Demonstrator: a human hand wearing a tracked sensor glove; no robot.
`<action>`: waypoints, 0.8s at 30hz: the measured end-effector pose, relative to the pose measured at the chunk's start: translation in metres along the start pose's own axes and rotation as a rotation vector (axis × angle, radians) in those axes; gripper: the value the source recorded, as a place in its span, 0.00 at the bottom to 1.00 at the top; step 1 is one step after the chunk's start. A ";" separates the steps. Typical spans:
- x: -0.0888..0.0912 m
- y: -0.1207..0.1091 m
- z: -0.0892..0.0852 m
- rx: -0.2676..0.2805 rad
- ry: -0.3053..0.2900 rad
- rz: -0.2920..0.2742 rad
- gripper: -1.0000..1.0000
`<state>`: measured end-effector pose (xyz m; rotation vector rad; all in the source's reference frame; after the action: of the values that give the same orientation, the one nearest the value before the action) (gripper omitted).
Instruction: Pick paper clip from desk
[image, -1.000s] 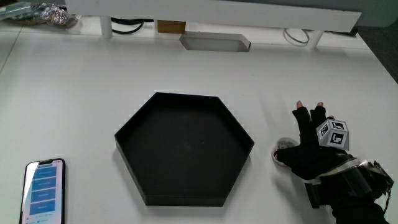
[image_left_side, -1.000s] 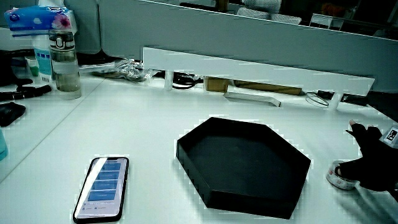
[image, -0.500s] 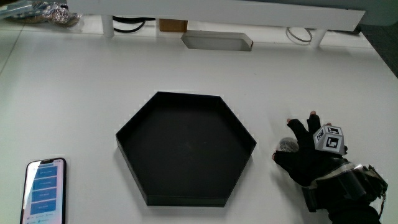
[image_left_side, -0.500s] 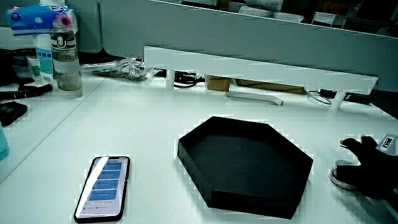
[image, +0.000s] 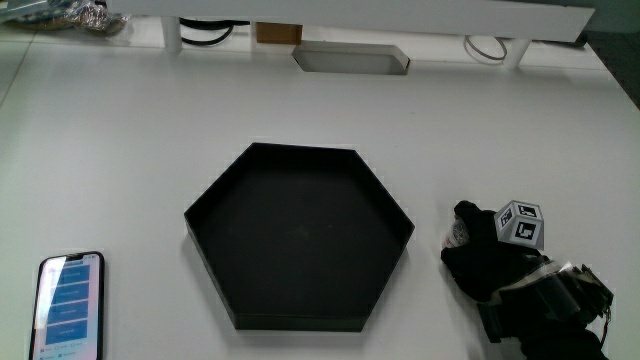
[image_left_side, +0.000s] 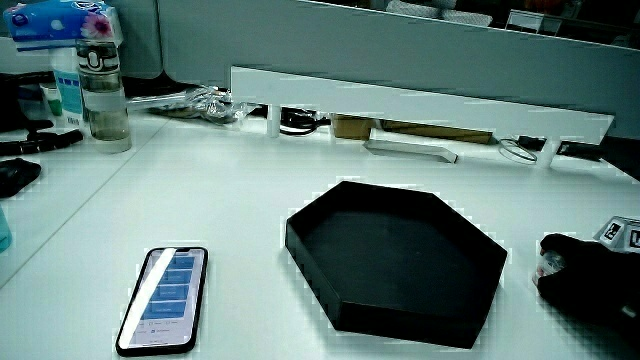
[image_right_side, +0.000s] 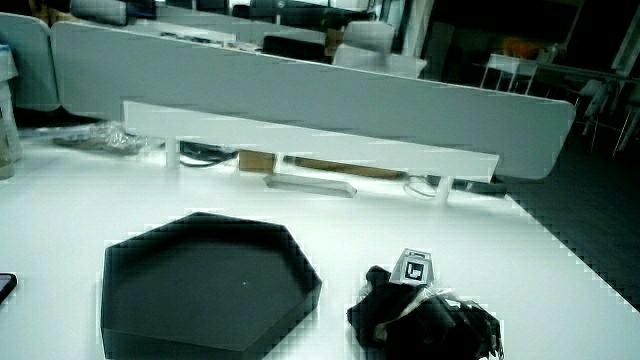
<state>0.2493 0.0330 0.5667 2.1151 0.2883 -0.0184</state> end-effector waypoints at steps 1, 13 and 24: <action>0.000 0.001 0.001 -0.003 0.012 0.008 0.93; 0.001 0.001 0.001 -0.009 0.001 0.021 1.00; -0.020 -0.013 0.035 0.032 0.009 0.116 1.00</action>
<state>0.2305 0.0063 0.5401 2.1610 0.1719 0.0553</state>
